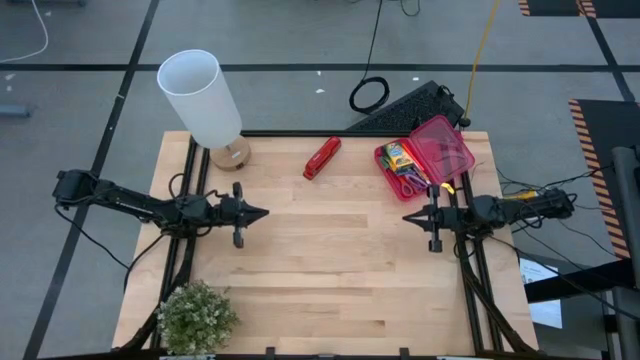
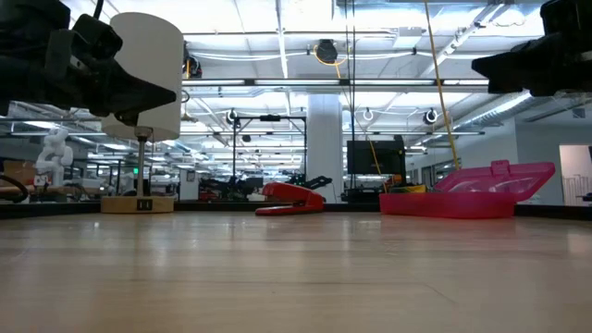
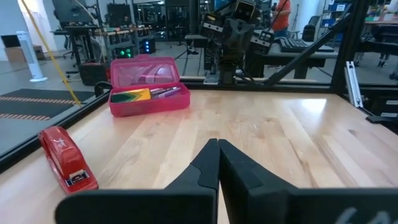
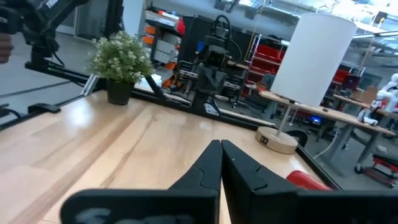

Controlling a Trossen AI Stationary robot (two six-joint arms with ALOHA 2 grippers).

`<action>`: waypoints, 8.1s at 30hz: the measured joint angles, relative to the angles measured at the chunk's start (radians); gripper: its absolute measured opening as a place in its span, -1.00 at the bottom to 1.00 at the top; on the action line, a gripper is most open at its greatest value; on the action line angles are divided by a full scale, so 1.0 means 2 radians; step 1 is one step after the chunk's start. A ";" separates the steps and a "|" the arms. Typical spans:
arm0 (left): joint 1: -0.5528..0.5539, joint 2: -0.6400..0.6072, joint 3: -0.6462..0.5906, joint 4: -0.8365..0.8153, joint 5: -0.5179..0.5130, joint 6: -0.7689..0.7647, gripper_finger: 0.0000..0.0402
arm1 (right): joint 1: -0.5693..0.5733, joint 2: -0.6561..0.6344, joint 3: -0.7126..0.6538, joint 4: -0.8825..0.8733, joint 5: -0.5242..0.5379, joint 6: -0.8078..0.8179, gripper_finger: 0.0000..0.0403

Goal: Pack school essentials
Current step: Return to Home Position

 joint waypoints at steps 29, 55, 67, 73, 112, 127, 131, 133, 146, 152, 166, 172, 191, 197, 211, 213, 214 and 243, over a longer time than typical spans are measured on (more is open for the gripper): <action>0.000 0.000 0.000 0.001 0.033 -0.002 -0.98 | -0.127 0.000 0.000 -0.006 -0.107 0.034 -1.00; 0.012 -0.230 0.001 -0.189 0.099 0.052 -0.99 | -0.127 0.001 0.000 -0.007 -0.107 0.034 -1.00; 0.012 -0.351 0.001 -0.294 0.089 0.056 -0.98 | -0.127 0.001 0.000 -0.007 -0.107 0.035 -1.00; 0.013 -0.387 0.001 -0.347 0.061 0.054 -0.98 | -0.127 0.001 0.000 -0.007 -0.107 0.035 -1.00; 0.032 -0.384 0.000 -0.335 0.055 0.064 -0.84 | -0.127 0.001 0.000 -0.007 -0.107 0.034 -1.00; 0.032 -0.384 0.000 -0.334 0.055 0.064 -0.84 | -0.127 0.001 0.000 -0.007 -0.107 0.034 -1.00; 0.032 -0.384 0.000 -0.334 0.055 0.064 -0.84 | -0.127 0.001 0.000 -0.007 -0.107 0.034 -1.00; 0.032 -0.384 0.000 -0.334 0.055 0.064 -0.84 | -0.127 0.001 0.000 -0.007 -0.107 0.034 -1.00; 0.032 -0.384 0.000 -0.334 0.055 0.064 -0.84 | -0.127 0.001 0.000 -0.007 -0.107 0.035 -1.00; 0.032 -0.384 0.000 -0.334 0.055 0.064 -0.84 | -0.127 0.001 0.000 -0.007 -0.107 0.034 -1.00; 0.032 -0.384 0.000 -0.334 0.055 0.064 -0.84 | -0.127 0.001 0.000 -0.007 -0.107 0.034 -1.00; 0.032 -0.384 0.000 -0.334 0.055 0.064 -0.84 | -0.127 0.001 0.000 -0.007 -0.107 0.034 -1.00; 0.032 -0.384 0.000 -0.334 0.055 0.064 -0.84 | -0.127 0.001 0.000 -0.007 -0.107 0.034 -1.00; 0.032 -0.384 0.000 -0.334 0.055 0.064 -0.84 | -0.127 0.001 0.000 -0.007 -0.107 0.034 -1.00; 0.032 -0.384 0.000 -0.334 0.055 0.064 -0.84 | -0.127 0.001 0.000 -0.007 -0.107 0.034 -1.00; 0.032 -0.384 0.000 -0.334 0.055 0.064 -0.84 | -0.127 0.001 0.000 -0.007 -0.107 0.034 -1.00; 0.032 -0.384 0.000 -0.334 0.055 0.064 -0.84 | -0.127 0.001 0.000 -0.007 -0.107 0.034 -1.00; 0.032 -0.384 0.000 -0.334 0.055 0.064 -0.84 | -0.127 0.001 0.000 -0.007 -0.107 0.035 -1.00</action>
